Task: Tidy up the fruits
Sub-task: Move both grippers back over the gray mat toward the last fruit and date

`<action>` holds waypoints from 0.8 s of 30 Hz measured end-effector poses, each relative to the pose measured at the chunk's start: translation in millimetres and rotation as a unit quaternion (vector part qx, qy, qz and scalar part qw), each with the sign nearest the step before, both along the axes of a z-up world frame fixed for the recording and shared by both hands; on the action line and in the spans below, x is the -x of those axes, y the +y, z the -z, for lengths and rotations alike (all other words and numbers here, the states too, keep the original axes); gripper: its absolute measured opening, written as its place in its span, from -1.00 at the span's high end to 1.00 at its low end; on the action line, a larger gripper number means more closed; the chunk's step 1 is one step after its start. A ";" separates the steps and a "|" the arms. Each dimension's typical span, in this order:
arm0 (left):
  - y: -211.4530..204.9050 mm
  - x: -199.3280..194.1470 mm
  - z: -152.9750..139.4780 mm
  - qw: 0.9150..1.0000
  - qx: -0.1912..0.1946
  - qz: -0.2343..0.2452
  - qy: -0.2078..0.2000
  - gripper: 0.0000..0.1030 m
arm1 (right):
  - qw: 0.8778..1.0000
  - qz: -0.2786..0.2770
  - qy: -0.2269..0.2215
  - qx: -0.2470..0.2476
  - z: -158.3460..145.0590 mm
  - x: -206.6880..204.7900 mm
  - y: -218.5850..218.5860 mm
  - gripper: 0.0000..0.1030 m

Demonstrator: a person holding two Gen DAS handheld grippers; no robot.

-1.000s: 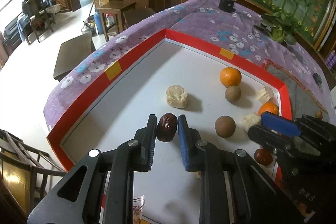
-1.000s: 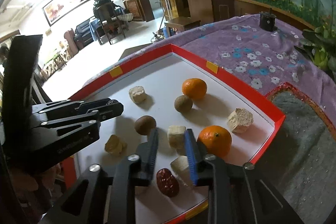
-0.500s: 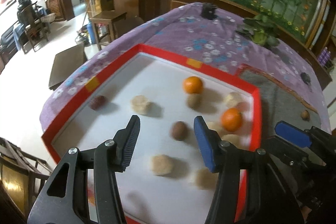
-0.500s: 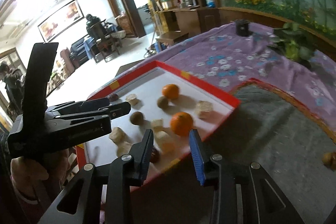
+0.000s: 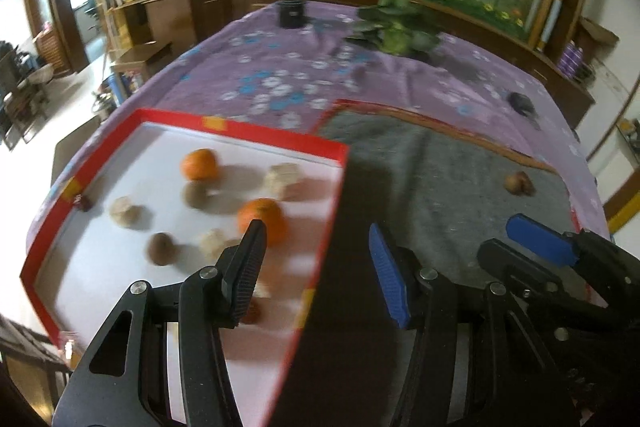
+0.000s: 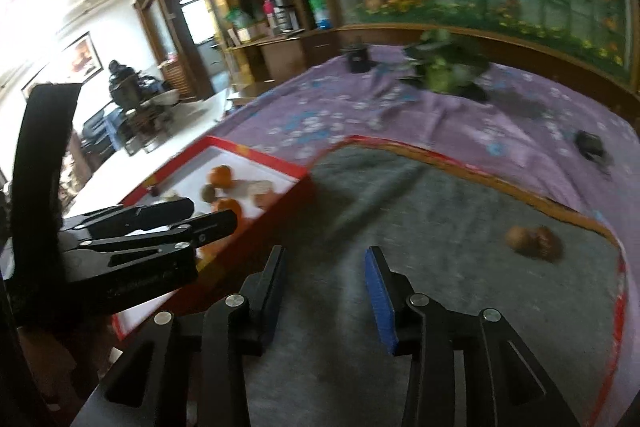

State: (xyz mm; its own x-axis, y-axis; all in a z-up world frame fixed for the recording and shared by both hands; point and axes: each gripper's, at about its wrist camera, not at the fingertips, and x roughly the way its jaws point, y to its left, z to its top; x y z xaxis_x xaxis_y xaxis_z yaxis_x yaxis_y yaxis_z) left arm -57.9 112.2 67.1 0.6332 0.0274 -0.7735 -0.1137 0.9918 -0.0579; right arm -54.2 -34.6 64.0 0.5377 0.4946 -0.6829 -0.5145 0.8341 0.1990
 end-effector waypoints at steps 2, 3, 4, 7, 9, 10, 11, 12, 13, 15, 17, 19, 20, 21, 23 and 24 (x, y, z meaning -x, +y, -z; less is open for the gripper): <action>-11.5 -3.0 0.7 1.000 0.000 0.011 0.001 -0.04 | 1.000 0.014 -0.002 0.010 3.3 0.8 -11.5 0.25; -18.4 -5.5 1.5 1.000 0.000 0.018 0.004 -0.04 | 1.000 0.018 0.000 0.011 5.0 1.5 -18.6 0.25; -24.9 -7.2 2.5 1.000 0.000 0.024 0.006 -0.04 | 1.000 0.021 0.002 0.011 6.7 0.8 -24.5 0.25; -42.3 -13.1 4.6 0.999 0.000 0.043 0.011 -0.04 | 0.999 0.040 0.006 0.013 11.4 -0.6 -46.2 0.25; -54.7 -18.2 5.3 0.998 0.004 0.058 0.015 -0.03 | 0.998 0.052 0.008 0.016 14.4 -0.4 -62.3 0.24; -60.1 -21.3 6.1 0.998 0.007 0.064 0.018 -0.03 | 0.998 0.061 0.009 0.019 16.6 -0.2 -72.0 0.24; -66.5 -25.1 6.6 0.997 0.011 0.070 0.020 -0.03 | 0.997 0.073 0.011 0.022 18.4 -0.4 -83.5 0.24; -71.9 -28.5 7.1 0.997 0.013 0.076 0.023 -0.03 | 0.996 0.082 0.012 0.023 19.8 -0.9 -92.4 0.24; -77.8 -32.7 8.2 0.996 0.014 0.082 0.026 -0.03 | 0.995 0.093 0.014 0.023 21.6 -2.3 -102.3 0.23; -89.4 -41.2 11.3 0.995 0.019 0.093 0.036 -0.03 | 0.993 0.116 0.022 0.021 25.3 -7.2 -122.8 0.23; -100.5 -49.1 14.6 0.994 0.022 0.102 0.044 -0.03 | 0.991 0.128 0.022 0.023 27.0 -10.4 -136.8 0.23; -111.9 -56.5 17.8 0.992 0.021 0.111 0.050 -0.03 | 0.990 0.136 0.025 0.026 29.8 -18.1 -148.6 0.22; -116.5 -59.9 19.1 0.992 0.023 0.115 0.053 -0.03 | 0.990 0.138 0.028 0.027 31.6 -23.8 -152.7 0.22; -119.7 -61.2 20.2 0.991 0.024 0.119 0.055 -0.03 | 0.989 0.140 0.029 0.029 32.8 -29.7 -155.6 0.22; -126.1 -64.6 22.3 0.990 0.024 0.125 0.058 -0.03 | 0.989 0.141 0.027 0.032 32.7 -39.3 -157.8 0.22; -128.7 -65.7 23.4 0.990 0.022 0.127 0.060 -0.03 | 0.990 0.136 0.025 0.032 32.9 -46.1 -156.5 0.22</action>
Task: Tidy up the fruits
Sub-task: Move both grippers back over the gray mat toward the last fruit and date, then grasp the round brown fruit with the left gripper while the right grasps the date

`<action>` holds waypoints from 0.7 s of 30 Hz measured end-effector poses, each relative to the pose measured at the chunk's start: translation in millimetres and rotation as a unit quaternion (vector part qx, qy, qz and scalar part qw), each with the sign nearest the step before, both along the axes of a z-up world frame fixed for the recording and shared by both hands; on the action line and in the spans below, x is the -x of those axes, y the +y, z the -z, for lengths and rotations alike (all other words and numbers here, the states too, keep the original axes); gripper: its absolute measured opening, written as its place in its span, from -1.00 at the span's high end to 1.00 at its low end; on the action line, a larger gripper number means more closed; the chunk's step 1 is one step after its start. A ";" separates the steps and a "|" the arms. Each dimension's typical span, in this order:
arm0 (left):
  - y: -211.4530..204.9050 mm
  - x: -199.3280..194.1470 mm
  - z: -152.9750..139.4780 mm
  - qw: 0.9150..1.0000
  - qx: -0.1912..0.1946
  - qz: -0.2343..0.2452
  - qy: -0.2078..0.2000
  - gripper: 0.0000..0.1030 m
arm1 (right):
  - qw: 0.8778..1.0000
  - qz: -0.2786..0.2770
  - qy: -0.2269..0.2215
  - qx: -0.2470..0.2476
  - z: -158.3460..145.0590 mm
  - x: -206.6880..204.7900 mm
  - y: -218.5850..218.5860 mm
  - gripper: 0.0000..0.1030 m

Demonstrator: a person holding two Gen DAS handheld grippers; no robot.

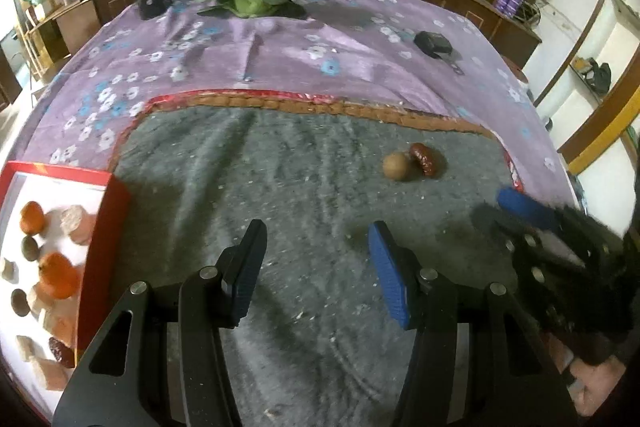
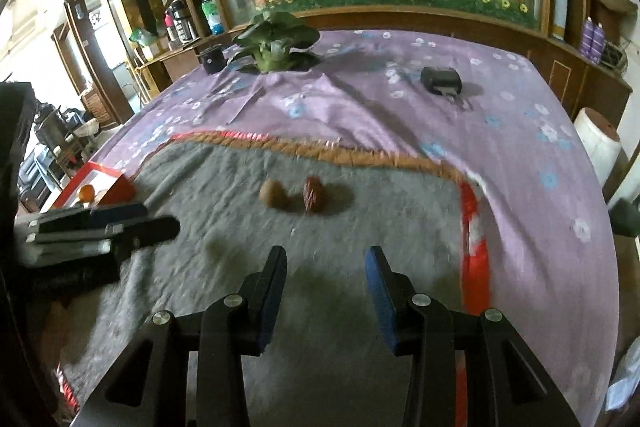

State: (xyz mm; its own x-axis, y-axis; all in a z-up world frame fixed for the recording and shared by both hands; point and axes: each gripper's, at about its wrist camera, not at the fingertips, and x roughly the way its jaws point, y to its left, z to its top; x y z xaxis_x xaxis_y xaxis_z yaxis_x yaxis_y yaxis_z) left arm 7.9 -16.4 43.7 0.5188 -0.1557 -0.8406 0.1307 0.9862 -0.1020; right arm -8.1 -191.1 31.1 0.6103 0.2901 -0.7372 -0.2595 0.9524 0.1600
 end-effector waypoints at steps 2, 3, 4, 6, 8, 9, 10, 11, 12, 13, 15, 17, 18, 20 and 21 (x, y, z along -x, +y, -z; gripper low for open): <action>-2.7 -2.6 2.3 1.000 -0.003 0.004 0.004 -0.03 | 1.000 -0.014 0.000 -0.001 1.2 -14.4 5.5 0.22; -2.8 -3.9 3.6 1.000 -0.005 0.005 0.006 -0.03 | 1.000 -0.019 0.003 0.001 2.4 -22.0 8.5 0.22; -2.4 -5.4 4.8 1.000 -0.006 0.003 0.008 -0.03 | 1.000 -0.028 0.006 0.007 4.2 -29.7 13.5 0.22; -1.0 -8.1 5.8 1.000 -0.006 0.001 0.008 -0.03 | 0.999 -0.040 0.005 0.022 6.6 -40.2 21.5 0.28; -0.6 -10.9 5.6 1.000 -0.007 -0.001 0.007 -0.03 | 0.998 -0.048 0.009 0.042 11.0 -49.8 27.6 0.41; -0.8 -12.7 5.7 1.000 -0.006 -0.002 0.007 -0.03 | 0.997 -0.053 0.012 0.047 13.6 -54.1 29.8 0.44; -1.5 -14.2 5.9 1.000 -0.004 -0.002 0.008 -0.03 | 0.997 -0.060 0.018 0.049 16.9 -58.7 32.2 0.52; -2.2 -15.7 6.0 1.000 -0.003 -0.001 0.009 -0.03 | 0.996 -0.063 0.020 0.055 19.6 -62.2 33.9 0.63; -3.3 -17.4 5.9 1.000 -0.003 -0.001 0.009 -0.03 | 0.995 -0.063 0.022 0.068 24.7 -66.0 34.6 0.64; -4.9 -18.7 5.5 1.000 -0.003 0.001 0.009 -0.03 | 0.995 -0.065 0.019 0.067 25.5 -65.9 33.6 0.69; -9.6 -20.8 3.8 1.000 -0.002 0.006 0.005 -0.03 | 0.995 -0.068 0.018 0.068 23.8 -59.8 29.2 0.69; -17.7 -24.1 2.1 1.000 0.000 0.015 0.000 -0.03 | 0.996 -0.062 0.012 0.070 19.4 -52.2 22.1 0.69; -21.1 -25.8 2.1 1.000 0.001 0.019 -0.001 -0.03 | 0.996 -0.056 0.007 0.065 16.4 -47.1 16.1 0.69; -31.8 -31.5 2.9 1.000 0.005 0.029 -0.001 -0.03 | 0.998 -0.043 0.006 0.048 12.1 -38.7 4.2 0.69; -37.0 -34.3 4.0 0.999 0.004 0.032 -0.001 -0.03 | 0.998 -0.036 0.006 0.044 11.0 -35.3 -0.6 0.69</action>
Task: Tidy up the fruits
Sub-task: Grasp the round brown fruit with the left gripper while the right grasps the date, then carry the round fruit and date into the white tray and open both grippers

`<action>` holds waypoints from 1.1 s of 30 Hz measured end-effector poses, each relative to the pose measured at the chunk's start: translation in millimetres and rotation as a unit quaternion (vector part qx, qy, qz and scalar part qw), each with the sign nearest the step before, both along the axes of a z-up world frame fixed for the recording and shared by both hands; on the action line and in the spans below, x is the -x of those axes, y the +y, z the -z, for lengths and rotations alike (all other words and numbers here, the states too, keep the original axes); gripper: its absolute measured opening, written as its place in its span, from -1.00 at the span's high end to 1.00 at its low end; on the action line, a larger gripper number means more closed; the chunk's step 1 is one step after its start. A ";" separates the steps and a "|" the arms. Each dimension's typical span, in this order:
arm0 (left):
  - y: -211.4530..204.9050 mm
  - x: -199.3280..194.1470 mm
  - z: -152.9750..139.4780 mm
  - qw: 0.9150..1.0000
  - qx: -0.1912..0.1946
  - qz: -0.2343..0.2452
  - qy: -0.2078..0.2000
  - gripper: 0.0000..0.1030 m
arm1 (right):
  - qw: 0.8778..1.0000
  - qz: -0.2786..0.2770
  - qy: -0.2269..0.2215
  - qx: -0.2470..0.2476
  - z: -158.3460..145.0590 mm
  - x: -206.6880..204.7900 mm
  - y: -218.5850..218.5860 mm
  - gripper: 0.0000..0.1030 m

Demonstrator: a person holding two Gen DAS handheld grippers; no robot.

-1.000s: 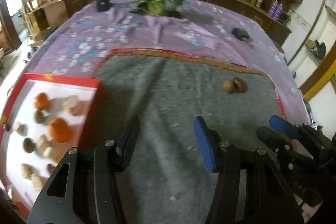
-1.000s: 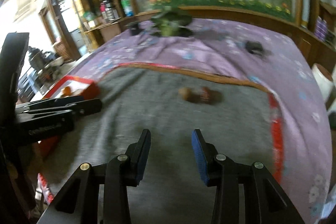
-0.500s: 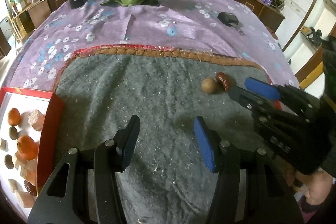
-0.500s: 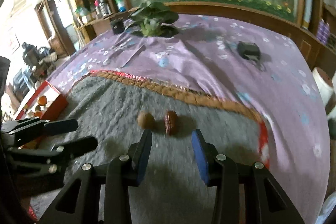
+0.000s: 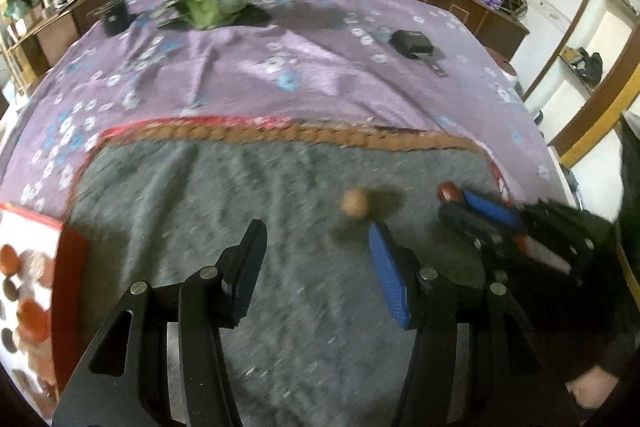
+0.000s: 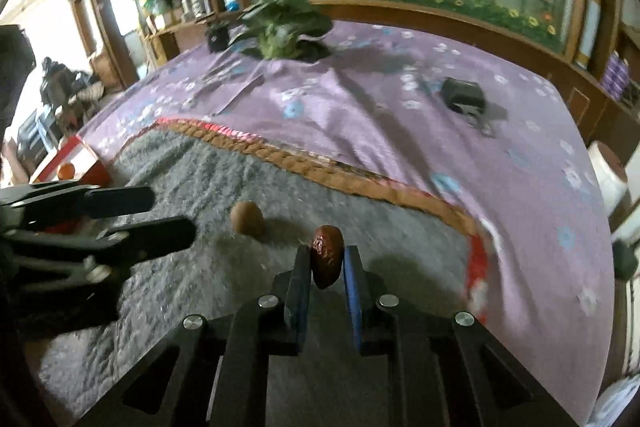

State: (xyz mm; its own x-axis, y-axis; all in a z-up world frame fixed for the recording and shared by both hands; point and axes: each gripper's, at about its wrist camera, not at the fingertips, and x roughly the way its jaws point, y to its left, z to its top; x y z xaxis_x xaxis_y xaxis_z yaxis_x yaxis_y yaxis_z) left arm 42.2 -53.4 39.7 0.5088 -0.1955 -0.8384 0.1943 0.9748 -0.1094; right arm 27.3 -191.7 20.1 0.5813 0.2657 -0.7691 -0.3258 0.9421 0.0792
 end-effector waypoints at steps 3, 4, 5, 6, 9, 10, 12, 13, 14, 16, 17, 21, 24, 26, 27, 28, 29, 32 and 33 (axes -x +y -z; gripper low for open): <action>-15.2 -8.6 5.8 1.000 -0.009 0.016 0.005 -0.03 | 1.000 0.018 0.006 -0.025 0.3 7.1 -14.9 0.69; -20.6 -12.0 8.4 1.000 -0.011 0.022 0.006 -0.02 | 0.999 0.020 0.006 -0.031 0.6 7.3 -17.3 0.69; -22.9 -14.5 10.7 1.000 -0.013 0.025 0.008 -0.02 | 0.999 0.023 0.007 -0.035 1.5 7.4 -19.5 0.69; -24.8 -18.1 13.7 1.000 -0.014 0.025 0.012 -0.02 | 0.999 0.024 0.008 -0.035 2.1 6.9 -20.3 0.69; -25.7 -25.0 22.3 1.000 -0.009 0.026 0.014 0.00 | 0.999 0.024 0.011 -0.042 4.3 5.3 -22.5 0.69; -24.8 -25.3 23.9 1.000 -0.011 0.024 0.009 0.23 | 0.999 0.023 0.012 -0.044 5.0 5.2 -22.3 0.69; -21.1 -24.7 24.0 1.000 -0.026 0.016 -0.004 0.58 | 0.999 0.021 0.013 -0.046 5.9 5.2 -22.5 0.69; -16.4 -25.0 23.7 1.000 -0.012 0.021 0.000 0.58 | 0.999 0.020 0.014 -0.048 5.9 5.3 -22.6 0.69; -14.0 -24.5 23.4 1.000 -0.006 0.021 0.003 0.58 | 0.998 0.020 0.014 -0.050 5.5 5.4 -22.6 0.69; -8.3 -18.8 19.6 1.000 -0.011 0.020 -0.004 0.58 | 0.998 0.019 0.013 -0.054 3.6 6.2 -22.1 0.69; -5.6 -14.6 17.2 1.000 -0.014 0.019 -0.009 0.58 | 0.998 0.017 0.012 -0.054 2.5 7.0 -21.1 0.69; 9.8 1.0 8.7 1.000 -0.016 0.010 -0.018 0.58 | 0.999 0.007 0.004 -0.052 -6.5 16.9 -10.5 0.69; 24.2 16.0 1.6 0.999 -0.024 -0.002 -0.027 0.58 | 0.998 -0.006 0.001 -0.060 -12.7 28.6 2.7 0.69; 34.8 26.9 -3.3 0.999 -0.031 -0.012 -0.032 0.58 | 0.998 -0.018 -0.001 -0.059 -15.1 36.4 16.0 0.69; 40.9 32.6 -5.6 0.999 -0.033 -0.017 -0.034 0.58 | 0.998 -0.025 -0.001 -0.059 -16.2 40.6 23.5 0.69; 46.6 37.3 -7.7 0.999 -0.033 -0.021 -0.036 0.58 | 0.998 -0.031 -0.001 -0.060 -17.0 44.3 30.0 0.69; 51.7 41.6 -9.4 0.998 -0.033 -0.025 -0.038 0.58 | 0.997 -0.039 -0.002 -0.062 -18.5 49.1 38.8 0.69; 70.6 57.6 -15.6 0.997 -0.045 -0.043 -0.049 0.57 | 0.996 -0.063 -0.005 -0.063 -23.0 60.6 62.6 0.69; 76.9 62.1 -17.0 0.996 -0.048 -0.049 -0.052 0.57 | 0.996 -0.069 -0.006 -0.064 -24.1 62.9 68.2 0.69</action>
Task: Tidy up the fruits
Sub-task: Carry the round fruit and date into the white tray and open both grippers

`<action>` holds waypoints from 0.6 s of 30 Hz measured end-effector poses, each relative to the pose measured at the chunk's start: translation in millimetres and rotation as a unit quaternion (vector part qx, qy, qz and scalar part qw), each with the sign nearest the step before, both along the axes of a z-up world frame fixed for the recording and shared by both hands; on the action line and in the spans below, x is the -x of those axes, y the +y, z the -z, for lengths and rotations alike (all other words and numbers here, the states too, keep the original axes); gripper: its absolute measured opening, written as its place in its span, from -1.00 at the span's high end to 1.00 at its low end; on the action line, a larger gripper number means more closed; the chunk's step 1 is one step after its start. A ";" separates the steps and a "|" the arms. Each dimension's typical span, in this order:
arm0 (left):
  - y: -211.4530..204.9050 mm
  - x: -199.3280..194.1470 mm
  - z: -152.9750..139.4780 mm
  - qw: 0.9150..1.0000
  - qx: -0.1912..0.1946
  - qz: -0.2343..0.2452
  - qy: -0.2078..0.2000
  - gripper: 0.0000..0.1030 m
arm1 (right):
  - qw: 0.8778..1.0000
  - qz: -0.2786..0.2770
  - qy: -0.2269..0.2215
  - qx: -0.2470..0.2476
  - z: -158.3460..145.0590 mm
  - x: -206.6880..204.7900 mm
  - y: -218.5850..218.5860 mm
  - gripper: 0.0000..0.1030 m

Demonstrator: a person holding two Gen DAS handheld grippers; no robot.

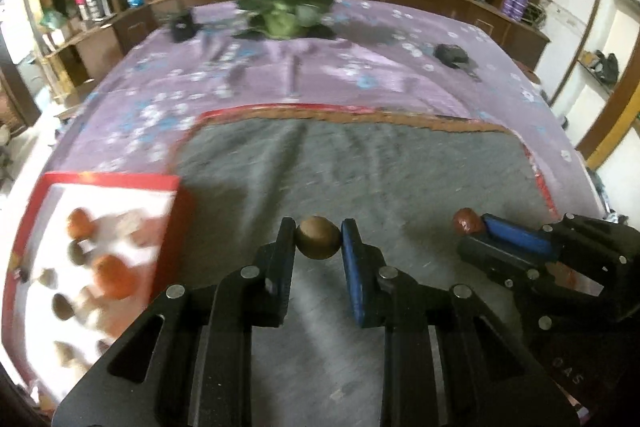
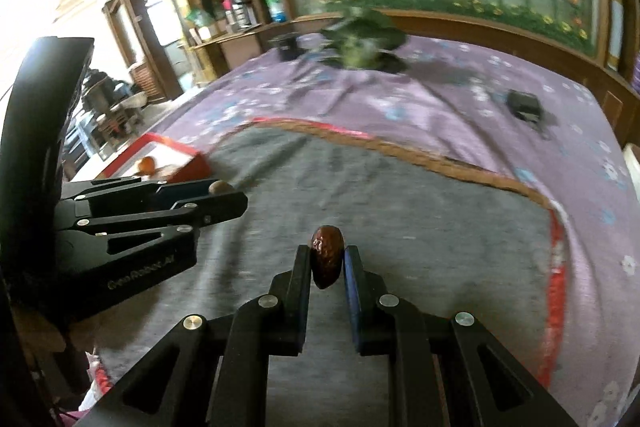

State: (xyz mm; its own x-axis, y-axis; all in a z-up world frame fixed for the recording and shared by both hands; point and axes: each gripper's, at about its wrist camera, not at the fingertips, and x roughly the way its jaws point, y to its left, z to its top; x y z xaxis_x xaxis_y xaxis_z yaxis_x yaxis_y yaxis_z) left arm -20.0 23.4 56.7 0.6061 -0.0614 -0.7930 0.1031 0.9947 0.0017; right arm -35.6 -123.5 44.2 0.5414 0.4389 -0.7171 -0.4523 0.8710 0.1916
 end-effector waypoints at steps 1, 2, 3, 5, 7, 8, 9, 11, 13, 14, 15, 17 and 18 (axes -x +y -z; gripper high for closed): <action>8.9 5.5 -2.2 1.000 -0.004 -0.008 -0.003 0.57 | 1.000 -0.009 -0.001 -0.001 -1.6 3.6 8.8 0.69; 16.2 9.3 -3.8 1.000 -0.007 -0.014 -0.006 0.57 | 1.000 -0.015 -0.001 -0.002 -2.9 6.0 16.2 0.69; 21.1 12.1 -4.8 1.000 -0.008 -0.020 -0.008 0.57 | 1.000 -0.024 -0.002 -0.003 -4.9 9.0 25.6 0.69; 36.9 20.0 -7.5 0.999 -0.007 -0.035 -0.013 0.57 | 0.999 -0.035 -0.004 -0.003 -8.0 12.1 38.0 0.69; 48.8 25.8 -9.5 0.999 -0.007 -0.046 -0.017 0.57 | 0.999 -0.049 -0.007 -0.005 -12.5 17.4 53.0 0.69; 55.3 29.0 -10.4 0.998 -0.007 -0.051 -0.018 0.57 | 0.998 -0.055 -0.008 -0.006 -14.5 19.7 59.5 0.69; 61.2 31.8 -10.9 0.998 -0.007 -0.056 -0.019 0.57 | 0.998 -0.061 -0.009 -0.007 -16.2 22.2 66.4 0.69; 74.0 37.9 -12.5 0.997 -0.006 -0.068 -0.022 0.57 | 0.997 -0.073 -0.012 -0.007 -19.6 26.8 81.2 0.70; 85.8 42.9 -13.9 0.997 -0.006 -0.077 -0.025 0.57 | 0.996 -0.084 -0.015 -0.007 -21.7 29.6 93.6 0.70; 92.3 45.7 -14.6 0.996 -0.005 -0.084 -0.026 0.57 | 0.996 -0.089 -0.015 -0.007 -23.0 31.6 99.9 0.70; 97.8 47.3 -14.9 0.996 -0.004 -0.089 -0.027 0.57 | 0.995 -0.094 -0.016 -0.007 -24.2 33.2 106.1 0.70; 111.5 54.1 -16.3 0.994 -0.004 -0.102 -0.030 0.57 | 0.994 -0.105 -0.018 -0.007 -26.2 35.0 118.7 0.70; 116.5 56.7 -16.8 0.994 -0.003 -0.106 -0.030 0.57 | 0.994 -0.110 -0.019 -0.007 -27.1 36.4 124.8 0.70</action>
